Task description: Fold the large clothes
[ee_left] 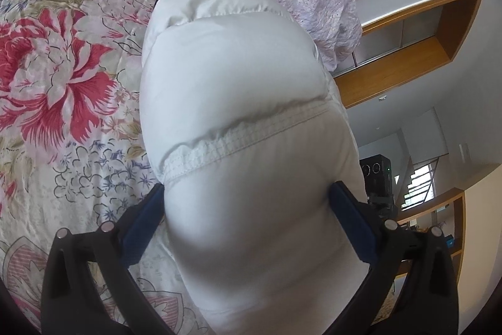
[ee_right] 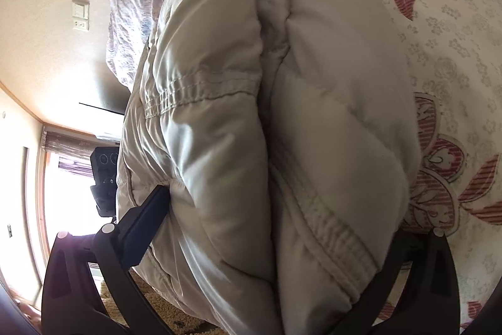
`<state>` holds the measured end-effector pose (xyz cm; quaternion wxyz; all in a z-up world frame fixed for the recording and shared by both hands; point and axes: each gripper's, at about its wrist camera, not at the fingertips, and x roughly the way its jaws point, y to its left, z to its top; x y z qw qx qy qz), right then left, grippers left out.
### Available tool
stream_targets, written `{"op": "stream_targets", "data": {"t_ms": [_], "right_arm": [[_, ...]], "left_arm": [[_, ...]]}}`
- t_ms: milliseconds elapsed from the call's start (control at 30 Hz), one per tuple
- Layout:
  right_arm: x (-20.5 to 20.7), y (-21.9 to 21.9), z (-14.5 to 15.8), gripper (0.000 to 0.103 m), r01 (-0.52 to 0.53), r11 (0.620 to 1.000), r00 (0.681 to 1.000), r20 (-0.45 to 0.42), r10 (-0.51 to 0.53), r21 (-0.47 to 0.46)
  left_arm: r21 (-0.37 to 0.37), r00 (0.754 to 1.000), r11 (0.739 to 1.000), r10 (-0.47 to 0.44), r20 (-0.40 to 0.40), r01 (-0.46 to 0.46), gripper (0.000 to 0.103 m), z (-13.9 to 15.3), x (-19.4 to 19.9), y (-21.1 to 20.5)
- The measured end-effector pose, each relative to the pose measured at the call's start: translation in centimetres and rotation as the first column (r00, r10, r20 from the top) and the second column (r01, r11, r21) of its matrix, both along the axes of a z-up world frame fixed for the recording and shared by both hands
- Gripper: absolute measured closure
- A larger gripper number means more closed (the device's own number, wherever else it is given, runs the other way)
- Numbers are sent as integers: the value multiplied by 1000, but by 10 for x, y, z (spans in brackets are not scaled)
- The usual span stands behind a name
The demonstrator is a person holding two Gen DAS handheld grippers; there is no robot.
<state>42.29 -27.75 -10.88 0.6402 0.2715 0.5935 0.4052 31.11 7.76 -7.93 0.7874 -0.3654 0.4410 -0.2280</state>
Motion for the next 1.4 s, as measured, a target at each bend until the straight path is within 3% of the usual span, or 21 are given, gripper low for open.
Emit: {"op": "stream_targets", "data": {"t_ms": [200, 367, 600, 900, 1067, 1300, 1400], "right_arm": [[-16, -2, 10, 15, 7, 998, 999, 38, -10, 67], [-17, 3, 20, 21, 15, 995, 998, 62, -21, 101], [13, 57, 56, 22, -44, 995, 990, 140, 31, 90], [57, 149, 45, 22, -132, 988, 984, 128, 122, 76], [72, 139, 23, 22, -121, 992, 988, 103, 116, 40], [69, 120, 9, 21, -91, 993, 994, 69, 87, 69], [74, 124, 0, 14, -64, 996, 997, 48, 61, 69]], "left_arm": [[-31, 1000, 1000, -3, 30, 4, 16, 7, -7, 1], [-52, 997, 999, 16, 69, -12, 19, 17, -9, 8], [-46, 985, 994, 105, 134, -100, 19, 40, -8, 48], [21, 956, 966, 253, 152, -259, 18, 40, -8, 117], [66, 954, 960, 262, 144, -274, 18, 26, -3, 130], [122, 953, 953, 255, 165, -276, 18, 25, -1, 128], [138, 950, 947, 267, 162, -290, 15, 25, 1, 128]]}}
